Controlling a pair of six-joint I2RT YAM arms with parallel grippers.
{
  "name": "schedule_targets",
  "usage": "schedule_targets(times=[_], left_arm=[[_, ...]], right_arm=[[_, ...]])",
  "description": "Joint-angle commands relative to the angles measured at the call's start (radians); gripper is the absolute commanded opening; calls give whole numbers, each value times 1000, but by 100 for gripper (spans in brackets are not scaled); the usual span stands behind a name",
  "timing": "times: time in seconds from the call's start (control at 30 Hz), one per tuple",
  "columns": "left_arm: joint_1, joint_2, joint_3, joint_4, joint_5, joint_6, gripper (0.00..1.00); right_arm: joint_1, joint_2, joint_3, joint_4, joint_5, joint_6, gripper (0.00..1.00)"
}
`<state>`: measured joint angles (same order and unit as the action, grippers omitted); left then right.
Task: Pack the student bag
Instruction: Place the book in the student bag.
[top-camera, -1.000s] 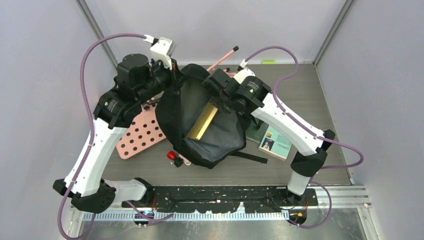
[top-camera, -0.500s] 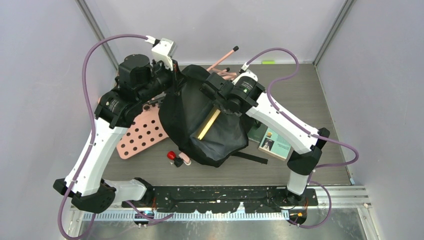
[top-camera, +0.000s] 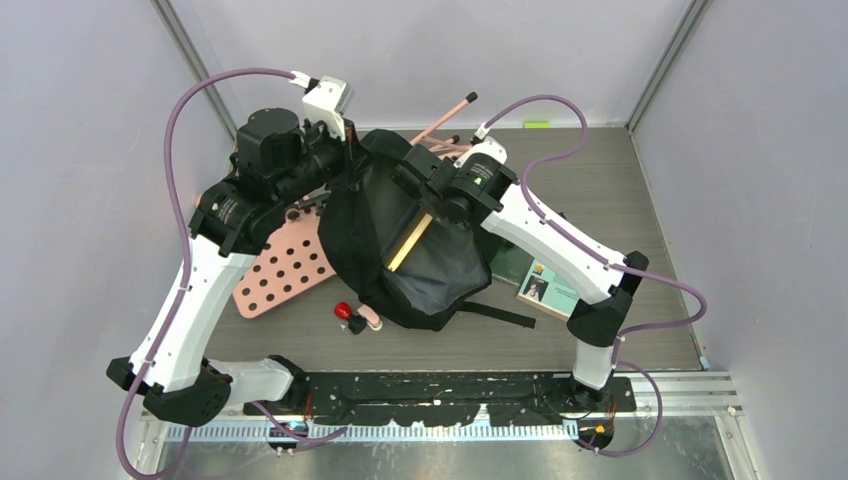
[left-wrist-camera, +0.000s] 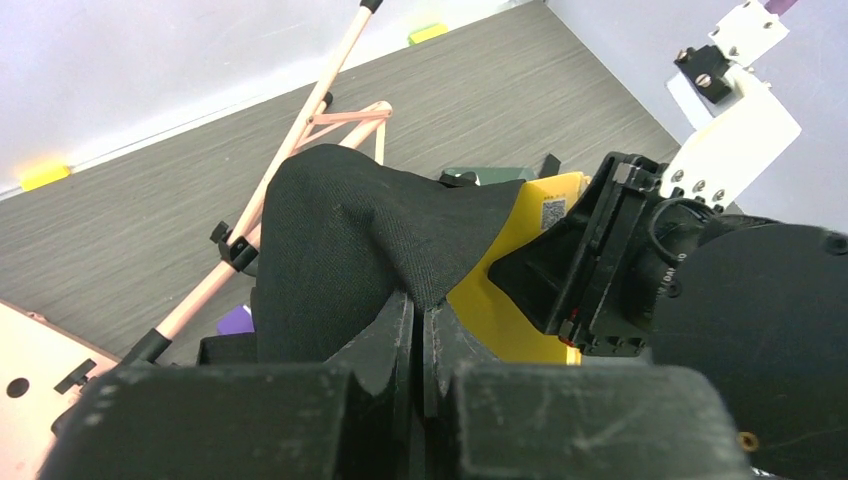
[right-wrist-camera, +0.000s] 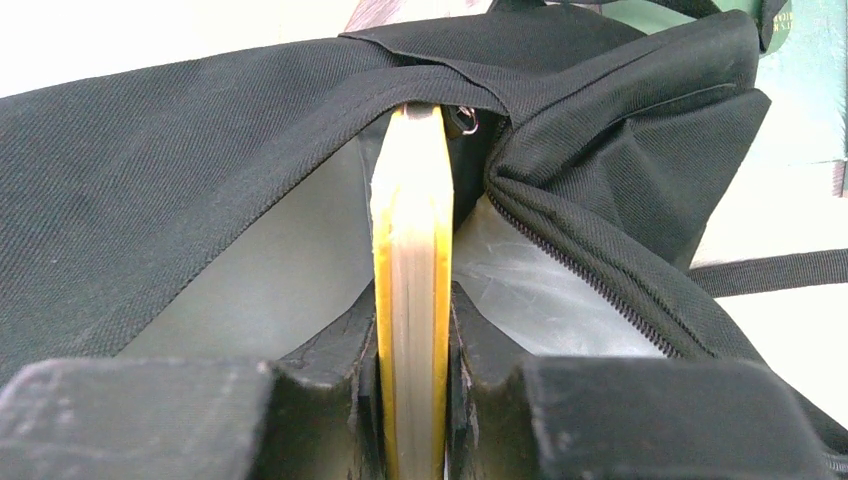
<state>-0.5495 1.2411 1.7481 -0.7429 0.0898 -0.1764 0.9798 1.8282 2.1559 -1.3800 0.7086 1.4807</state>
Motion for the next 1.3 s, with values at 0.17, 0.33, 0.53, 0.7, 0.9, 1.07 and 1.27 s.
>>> schedule_targets(times=[0.17, 0.33, 0.53, 0.7, 0.9, 1.07, 1.27], left_arm=[[2, -46, 11, 133, 13, -7, 0], [2, -49, 9, 133, 11, -8, 0], [2, -53, 8, 133, 10, -6, 0], [2, -58, 11, 132, 2, -1, 0], [2, -63, 19, 128, -6, 6, 0], [2, -62, 15, 131, -3, 3, 0], [2, -61, 19, 128, 4, -2, 0]], right_arm=[[-9, 11, 2, 170, 92, 44, 0], [-9, -39, -44, 262, 91, 64, 1], [-9, -36, -40, 222, 146, 47, 0], [-9, -27, -56, 99, 155, 59, 0], [-9, -13, -35, -83, 196, 71, 0], [-10, 37, 29, -186, 219, 53, 0], [-9, 75, 69, -105, 211, -42, 42]])
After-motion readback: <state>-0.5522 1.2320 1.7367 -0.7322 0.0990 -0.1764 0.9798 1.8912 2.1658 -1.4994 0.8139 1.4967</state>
